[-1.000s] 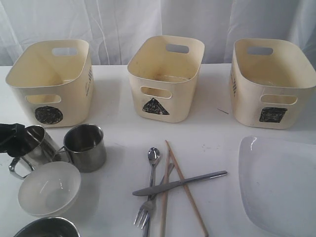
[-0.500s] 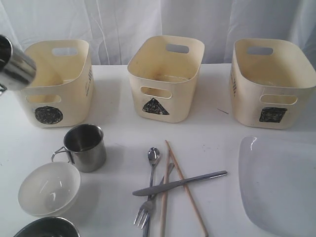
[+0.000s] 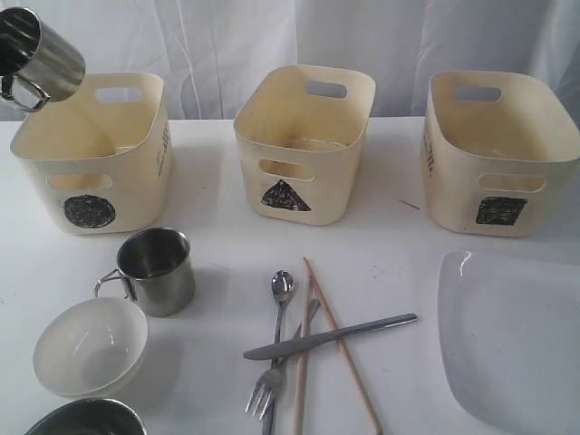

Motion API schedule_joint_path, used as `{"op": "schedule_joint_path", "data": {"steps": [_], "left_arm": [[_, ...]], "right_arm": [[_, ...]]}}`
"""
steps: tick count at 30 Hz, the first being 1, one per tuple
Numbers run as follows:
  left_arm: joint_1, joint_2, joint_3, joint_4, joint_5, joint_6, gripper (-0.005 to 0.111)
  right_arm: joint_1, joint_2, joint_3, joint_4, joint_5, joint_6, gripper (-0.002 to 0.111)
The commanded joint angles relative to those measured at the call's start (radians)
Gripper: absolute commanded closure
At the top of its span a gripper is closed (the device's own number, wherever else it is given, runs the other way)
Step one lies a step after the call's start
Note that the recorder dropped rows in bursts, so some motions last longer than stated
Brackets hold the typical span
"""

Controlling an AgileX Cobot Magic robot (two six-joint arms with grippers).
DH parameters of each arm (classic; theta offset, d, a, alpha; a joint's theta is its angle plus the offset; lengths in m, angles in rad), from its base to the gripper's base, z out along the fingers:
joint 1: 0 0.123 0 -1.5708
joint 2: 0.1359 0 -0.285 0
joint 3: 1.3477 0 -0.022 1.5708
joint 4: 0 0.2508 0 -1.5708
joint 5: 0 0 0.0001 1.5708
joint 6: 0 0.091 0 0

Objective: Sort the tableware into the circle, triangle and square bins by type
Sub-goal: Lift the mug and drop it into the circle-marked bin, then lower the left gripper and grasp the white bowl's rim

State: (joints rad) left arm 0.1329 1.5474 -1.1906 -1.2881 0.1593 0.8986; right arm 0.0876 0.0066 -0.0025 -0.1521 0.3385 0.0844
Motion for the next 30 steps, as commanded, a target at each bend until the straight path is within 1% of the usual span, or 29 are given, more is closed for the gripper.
{"op": "schedule_joint_path", "data": {"steps": [1,7,9,10,11,14,15,16,17,18,19,20,22,26,27,29,30], "left_arm": [[-0.007,0.138,-0.109,-0.034,0.126,-0.002,0.095],[-0.007,0.197,-0.148,-0.034,0.191,-0.002,0.054],[-0.007,0.198,-0.148,-0.034,0.214,-0.002,0.048],[-0.007,0.196,-0.148,-0.034,0.233,-0.005,0.047],[-0.007,0.181,-0.148,-0.035,0.288,-0.005,0.047],[-0.005,0.127,-0.148,-0.021,0.441,-0.005,0.052],[-0.005,0.093,-0.148,0.03,0.535,-0.019,0.064],[-0.005,0.08,-0.148,0.074,0.585,-0.041,0.07],[-0.005,0.048,-0.148,0.242,0.676,-0.14,0.087],[-0.005,0.035,-0.148,0.345,0.727,-0.201,0.096],[-0.005,0.011,-0.14,0.545,0.819,-0.322,0.107],[-0.005,-0.01,-0.111,0.672,0.852,-0.403,0.107],[-0.005,-0.057,-0.031,0.811,0.844,-0.479,0.107],[-0.005,-0.129,0.112,0.817,0.796,-0.482,0.107],[-0.005,-0.152,0.176,0.814,0.765,-0.48,0.107],[-0.005,-0.17,0.253,0.782,0.726,-0.476,0.106],[-0.005,-0.17,0.271,0.774,0.725,-0.469,0.105]], "right_arm": [[-0.007,-0.007,0.002,0.001,-0.003,0.001,0.108],[-0.007,-0.007,0.002,0.001,-0.003,0.001,0.108],[-0.007,-0.007,0.002,0.001,-0.003,0.001,0.108],[-0.007,-0.007,0.002,0.001,-0.003,0.001,0.108],[-0.007,-0.007,0.002,0.001,-0.003,0.001,0.108],[-0.007,-0.007,0.002,0.001,-0.003,0.001,0.108],[-0.007,-0.007,0.002,0.001,-0.003,0.001,0.108],[-0.007,-0.007,0.002,0.001,-0.003,0.001,0.108],[-0.007,-0.007,0.002,0.001,-0.003,0.001,0.108],[-0.007,-0.007,0.002,0.001,-0.003,0.001,0.108],[-0.007,-0.007,0.002,0.001,-0.003,0.001,0.108],[-0.007,-0.007,0.002,0.001,-0.003,0.001,0.108],[-0.007,-0.007,0.002,0.001,-0.003,0.001,0.108],[-0.007,-0.007,0.002,0.001,-0.003,0.001,0.108],[-0.007,-0.007,0.002,0.001,-0.003,0.001,0.108],[-0.007,-0.007,0.002,0.001,-0.003,0.001,0.108],[-0.007,-0.007,0.002,0.001,-0.003,0.001,0.108]]}}
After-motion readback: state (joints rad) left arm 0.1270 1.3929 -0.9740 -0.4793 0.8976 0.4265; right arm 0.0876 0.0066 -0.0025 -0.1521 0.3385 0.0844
